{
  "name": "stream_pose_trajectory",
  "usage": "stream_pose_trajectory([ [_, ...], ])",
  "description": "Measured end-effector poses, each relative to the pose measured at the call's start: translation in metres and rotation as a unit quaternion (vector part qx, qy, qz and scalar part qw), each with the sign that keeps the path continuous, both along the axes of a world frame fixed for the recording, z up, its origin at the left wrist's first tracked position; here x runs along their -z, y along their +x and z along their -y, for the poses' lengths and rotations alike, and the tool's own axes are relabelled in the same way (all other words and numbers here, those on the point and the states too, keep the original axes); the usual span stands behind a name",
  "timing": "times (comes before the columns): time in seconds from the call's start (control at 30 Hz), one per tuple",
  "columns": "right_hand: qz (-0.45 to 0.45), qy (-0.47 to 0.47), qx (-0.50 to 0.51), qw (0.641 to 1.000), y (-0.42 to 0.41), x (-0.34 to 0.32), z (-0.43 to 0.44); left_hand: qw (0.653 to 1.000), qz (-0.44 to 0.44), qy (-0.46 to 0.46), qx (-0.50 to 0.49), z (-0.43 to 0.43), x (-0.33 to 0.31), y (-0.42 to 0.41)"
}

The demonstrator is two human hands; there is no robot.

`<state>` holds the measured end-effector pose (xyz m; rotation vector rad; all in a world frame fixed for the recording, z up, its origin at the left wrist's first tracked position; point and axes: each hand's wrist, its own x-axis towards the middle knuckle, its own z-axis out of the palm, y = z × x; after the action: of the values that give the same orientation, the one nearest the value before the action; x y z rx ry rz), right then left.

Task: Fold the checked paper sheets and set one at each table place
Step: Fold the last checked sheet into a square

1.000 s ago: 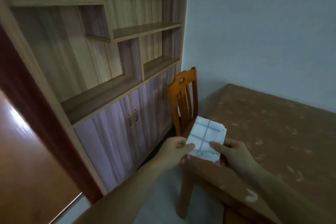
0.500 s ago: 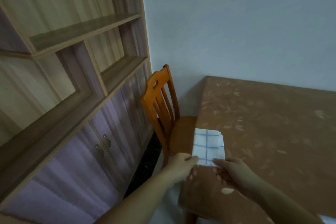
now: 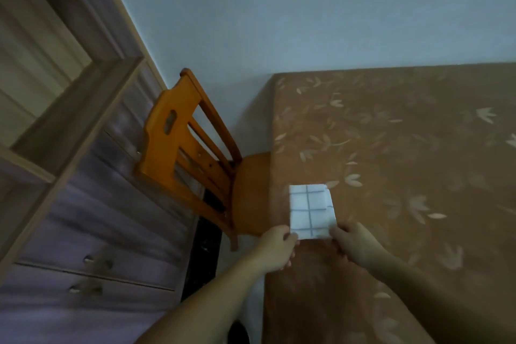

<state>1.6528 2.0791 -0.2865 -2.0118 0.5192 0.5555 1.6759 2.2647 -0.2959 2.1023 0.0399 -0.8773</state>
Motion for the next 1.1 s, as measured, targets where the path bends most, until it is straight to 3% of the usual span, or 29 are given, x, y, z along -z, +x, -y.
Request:
stream_pose_trajectory([
  [0.27, 0.047, -0.177, -0.018, 0.983, 0.079, 0.019, -0.005, 0.991, 0.123, 0.05, -0.004, 0.0, 0.035, 0.078],
  [0.5, 0.063, -0.264, -0.073, 0.96, 0.143, 0.03, -0.021, 0.947, 0.241, 0.2, 0.075, -0.009, 0.044, 0.141],
  [0.9, 0.077, -0.38, -0.152, 0.909, 0.187, 0.042, -0.025, 0.878, 0.293, 0.327, 0.192, -0.004, 0.045, 0.182],
  [1.1, 0.079, -0.383, -0.15, 0.908, 0.185, 0.044, -0.024, 0.883, 0.286, 0.327, 0.178, -0.004, 0.044, 0.18],
])
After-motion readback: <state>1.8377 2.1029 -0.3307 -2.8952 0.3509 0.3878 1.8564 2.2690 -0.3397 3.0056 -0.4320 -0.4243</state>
